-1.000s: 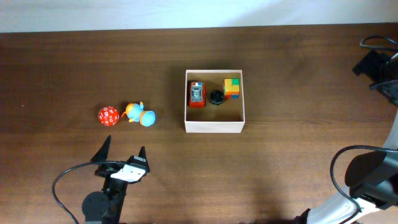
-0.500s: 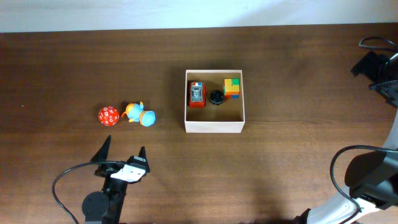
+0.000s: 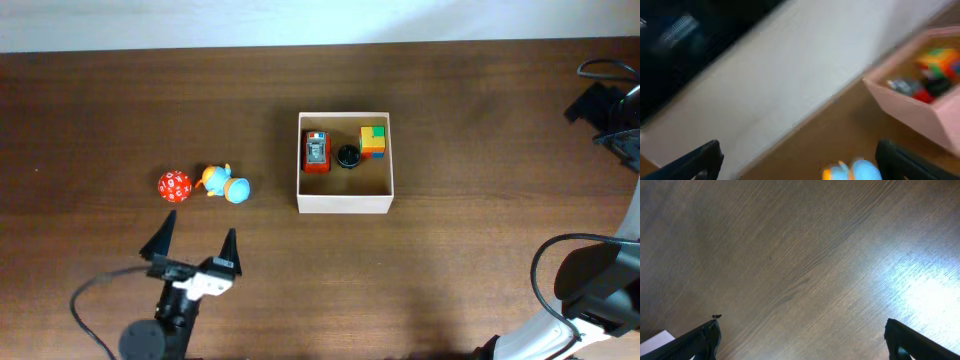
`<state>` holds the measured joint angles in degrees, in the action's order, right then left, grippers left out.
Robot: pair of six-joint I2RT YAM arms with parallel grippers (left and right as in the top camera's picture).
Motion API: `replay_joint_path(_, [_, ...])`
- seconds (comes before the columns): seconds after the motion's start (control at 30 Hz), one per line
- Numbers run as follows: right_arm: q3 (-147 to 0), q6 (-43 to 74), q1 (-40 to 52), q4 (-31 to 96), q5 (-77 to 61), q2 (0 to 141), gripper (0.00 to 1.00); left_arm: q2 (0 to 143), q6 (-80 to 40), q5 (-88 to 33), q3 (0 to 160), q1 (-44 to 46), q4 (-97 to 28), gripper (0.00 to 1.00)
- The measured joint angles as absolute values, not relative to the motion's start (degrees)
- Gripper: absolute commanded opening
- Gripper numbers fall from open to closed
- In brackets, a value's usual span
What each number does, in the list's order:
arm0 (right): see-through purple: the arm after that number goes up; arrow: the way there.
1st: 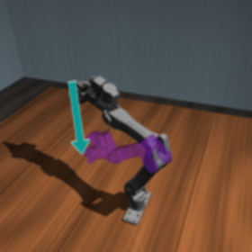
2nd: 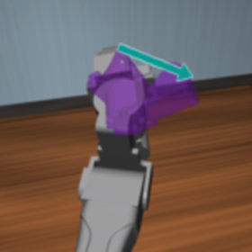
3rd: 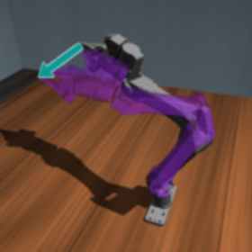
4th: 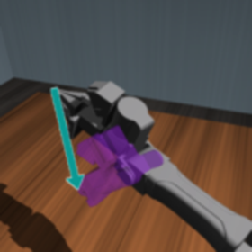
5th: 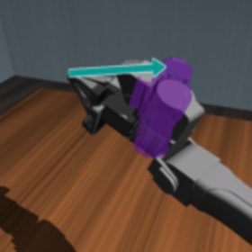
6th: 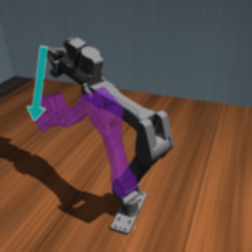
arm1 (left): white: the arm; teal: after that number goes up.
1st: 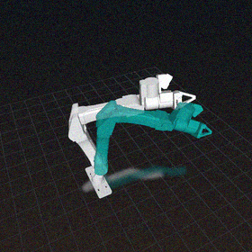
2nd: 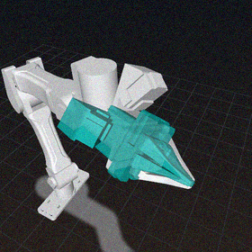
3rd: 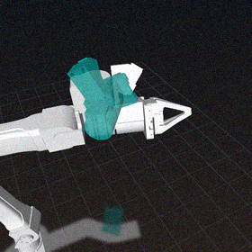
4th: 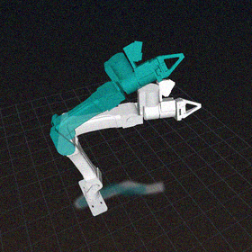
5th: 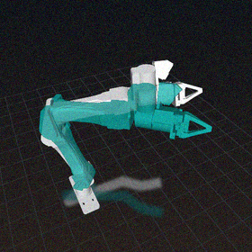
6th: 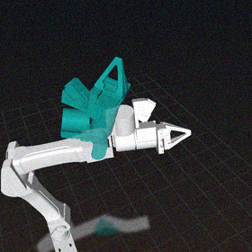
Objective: Pack container
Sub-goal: 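Reach the left gripper to the blue-and-orange duck toy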
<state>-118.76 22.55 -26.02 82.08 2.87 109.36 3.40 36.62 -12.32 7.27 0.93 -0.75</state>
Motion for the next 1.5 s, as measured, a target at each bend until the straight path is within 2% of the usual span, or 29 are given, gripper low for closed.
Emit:
replay_joint_path(0.3, [-118.76,22.59,-26.02,82.17,2.70,109.36,0.99,33.39,36.16,-13.58,38.37,0.54,-23.44,0.99])
replay_joint_path(0.53, [-118.78,22.55,-26.02,82.13,2.44,109.34,0.99,62.26,36.14,-20.10,70.89,-0.97,-48.07,0.99])
replay_joint_path(0.67, [-118.78,22.59,-26.02,82.13,2.48,109.34,0.99,73.01,36.12,-24.38,80.58,-1.10,-57.06,0.99])
replay_joint_path(1.13, [-118.78,22.72,-26.00,82.13,2.48,109.34,0.99,88.01,35.97,-37.52,83.02,-1.10,-61.08,0.99])
replay_joint_path(1.5, [-118.78,22.70,-26.02,82.13,2.48,109.34,0.99,94.28,32.62,-31.16,83.13,-1.10,-59.09,0.99])
